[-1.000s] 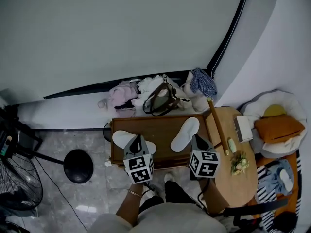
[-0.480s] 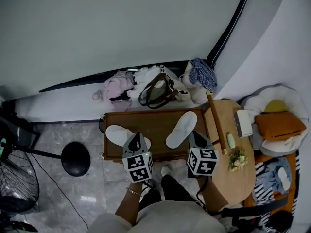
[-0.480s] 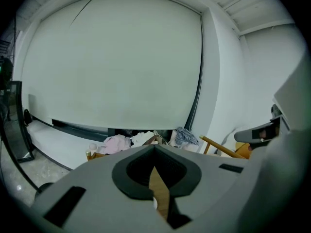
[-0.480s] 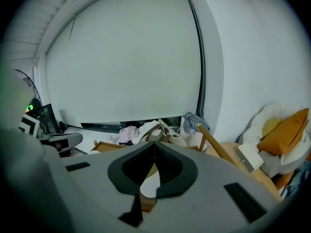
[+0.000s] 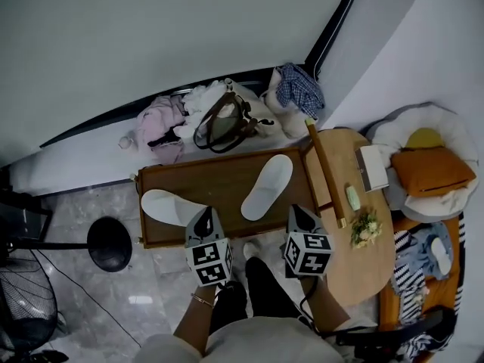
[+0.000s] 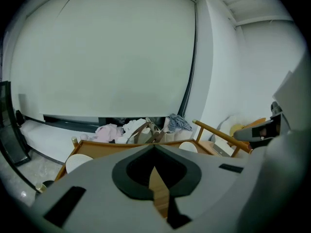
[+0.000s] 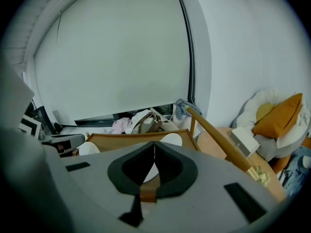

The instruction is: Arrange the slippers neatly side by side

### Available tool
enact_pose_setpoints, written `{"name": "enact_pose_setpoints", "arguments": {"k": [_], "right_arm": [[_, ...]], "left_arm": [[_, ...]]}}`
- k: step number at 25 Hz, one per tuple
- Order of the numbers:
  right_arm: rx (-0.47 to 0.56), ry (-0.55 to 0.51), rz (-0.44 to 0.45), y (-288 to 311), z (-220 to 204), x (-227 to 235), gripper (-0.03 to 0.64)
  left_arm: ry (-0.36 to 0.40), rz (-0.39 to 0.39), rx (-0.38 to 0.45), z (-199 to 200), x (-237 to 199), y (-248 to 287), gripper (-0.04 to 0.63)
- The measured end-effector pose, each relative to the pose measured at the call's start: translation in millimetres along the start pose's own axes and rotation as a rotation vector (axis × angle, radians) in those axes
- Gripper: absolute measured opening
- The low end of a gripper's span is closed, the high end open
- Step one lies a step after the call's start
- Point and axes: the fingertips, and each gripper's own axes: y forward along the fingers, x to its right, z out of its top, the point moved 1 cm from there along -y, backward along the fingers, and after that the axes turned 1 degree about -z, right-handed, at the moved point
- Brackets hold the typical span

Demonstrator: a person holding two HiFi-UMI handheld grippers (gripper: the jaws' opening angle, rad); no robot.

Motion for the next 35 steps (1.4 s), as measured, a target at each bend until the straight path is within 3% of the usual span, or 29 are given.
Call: {"name": "enact_pose_setpoints", "arguments": {"k": [9, 31, 35], "right_arm": [[-0.063, 0.024, -0.022, 17, -32, 15, 0.034], [-0.096, 0.069, -0.022, 72, -45, 17, 0.041], [-0.105, 0.080, -0.020, 83, -46, 18, 0.090]], "left_arm": [[0.001, -0.025, -0.080, -40, 13, 23, 0.008], [0.010, 0.016, -0.143, -68, -11, 42, 0.008], [0.005, 0.024, -0.149, -70, -17, 47, 0.008]]}}
